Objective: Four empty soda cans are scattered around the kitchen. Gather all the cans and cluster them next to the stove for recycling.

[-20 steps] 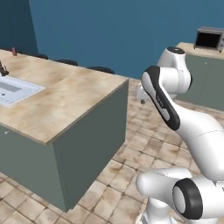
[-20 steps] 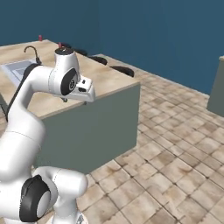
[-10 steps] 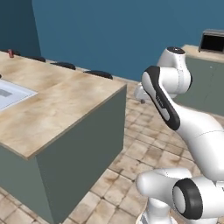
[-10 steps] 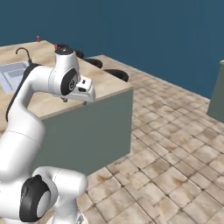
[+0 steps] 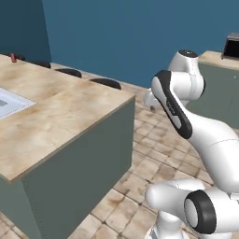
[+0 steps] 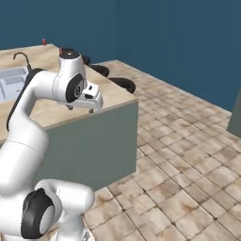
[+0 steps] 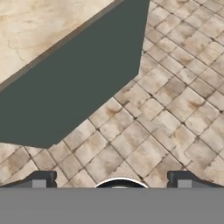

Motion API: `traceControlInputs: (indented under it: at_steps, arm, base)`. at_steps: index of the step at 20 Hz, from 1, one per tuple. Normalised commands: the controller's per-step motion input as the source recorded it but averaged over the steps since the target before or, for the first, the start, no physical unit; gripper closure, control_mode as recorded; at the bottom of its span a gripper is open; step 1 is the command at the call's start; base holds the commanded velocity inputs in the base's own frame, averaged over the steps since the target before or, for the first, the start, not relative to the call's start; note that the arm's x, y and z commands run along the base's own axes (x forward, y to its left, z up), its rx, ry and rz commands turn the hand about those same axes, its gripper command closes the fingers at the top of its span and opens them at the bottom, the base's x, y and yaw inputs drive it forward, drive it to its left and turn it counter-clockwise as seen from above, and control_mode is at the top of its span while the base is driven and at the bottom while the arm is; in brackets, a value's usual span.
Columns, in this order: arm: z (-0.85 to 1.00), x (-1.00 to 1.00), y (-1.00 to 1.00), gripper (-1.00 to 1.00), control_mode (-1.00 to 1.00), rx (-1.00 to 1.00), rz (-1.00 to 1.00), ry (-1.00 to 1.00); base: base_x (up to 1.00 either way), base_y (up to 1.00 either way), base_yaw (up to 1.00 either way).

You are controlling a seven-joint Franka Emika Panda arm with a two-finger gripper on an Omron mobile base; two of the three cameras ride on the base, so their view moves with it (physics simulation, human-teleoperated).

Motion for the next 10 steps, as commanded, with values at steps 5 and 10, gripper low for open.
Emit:
traceControlInputs:
  at_steps: [5,10]
  arm:
    - [0.0,0.0,0.0,-1.0,1.0,0.0,0.0,0.0]
    - [0.0,0.0,0.0,-1.0,1.0,0.0,0.0,0.0]
  base:
    - [0.37,-0.42,0.12]
    - [0.36,-0.44,0.08]
